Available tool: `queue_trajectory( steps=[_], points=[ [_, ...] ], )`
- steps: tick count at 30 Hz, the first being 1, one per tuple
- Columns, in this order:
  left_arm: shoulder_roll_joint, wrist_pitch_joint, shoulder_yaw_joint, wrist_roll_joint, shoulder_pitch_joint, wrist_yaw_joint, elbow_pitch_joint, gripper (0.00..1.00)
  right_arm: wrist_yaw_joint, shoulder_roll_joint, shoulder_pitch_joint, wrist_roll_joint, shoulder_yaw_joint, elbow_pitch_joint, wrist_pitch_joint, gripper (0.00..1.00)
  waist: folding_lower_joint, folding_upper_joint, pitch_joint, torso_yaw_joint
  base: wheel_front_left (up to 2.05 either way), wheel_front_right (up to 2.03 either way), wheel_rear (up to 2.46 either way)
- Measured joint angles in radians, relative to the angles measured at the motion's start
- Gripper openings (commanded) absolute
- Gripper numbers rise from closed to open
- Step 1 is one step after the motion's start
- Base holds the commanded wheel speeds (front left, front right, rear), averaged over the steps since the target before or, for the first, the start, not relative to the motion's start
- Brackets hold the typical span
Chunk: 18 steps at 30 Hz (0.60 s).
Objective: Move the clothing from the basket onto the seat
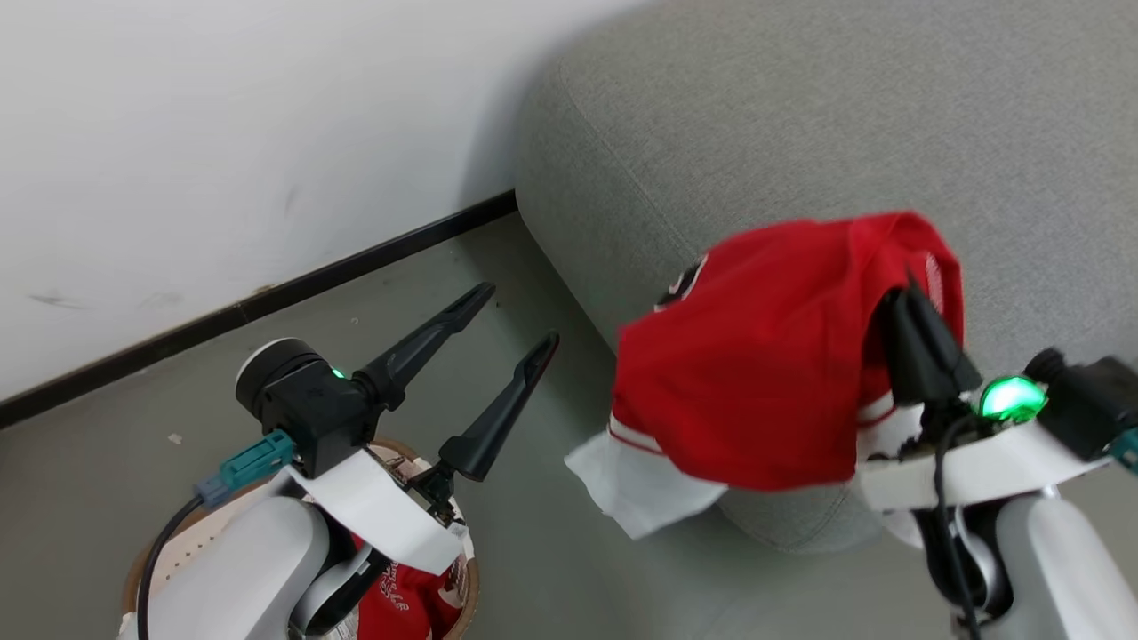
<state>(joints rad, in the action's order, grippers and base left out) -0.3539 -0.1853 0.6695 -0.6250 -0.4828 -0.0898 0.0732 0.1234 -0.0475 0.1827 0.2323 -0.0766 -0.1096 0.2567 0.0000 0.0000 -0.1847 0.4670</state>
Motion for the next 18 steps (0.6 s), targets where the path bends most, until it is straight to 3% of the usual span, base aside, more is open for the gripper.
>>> queue_trajectory(
  steps=[18],
  points=[
    [-0.067,0.035,-0.046,0.000,0.010,0.035,0.114,1.00,0.000,0.003,0.343,-0.010,0.156,0.105,0.000,0.00,0.0000,0.0000,-0.116,-0.064,0.00,0.00,0.00]
  ],
)
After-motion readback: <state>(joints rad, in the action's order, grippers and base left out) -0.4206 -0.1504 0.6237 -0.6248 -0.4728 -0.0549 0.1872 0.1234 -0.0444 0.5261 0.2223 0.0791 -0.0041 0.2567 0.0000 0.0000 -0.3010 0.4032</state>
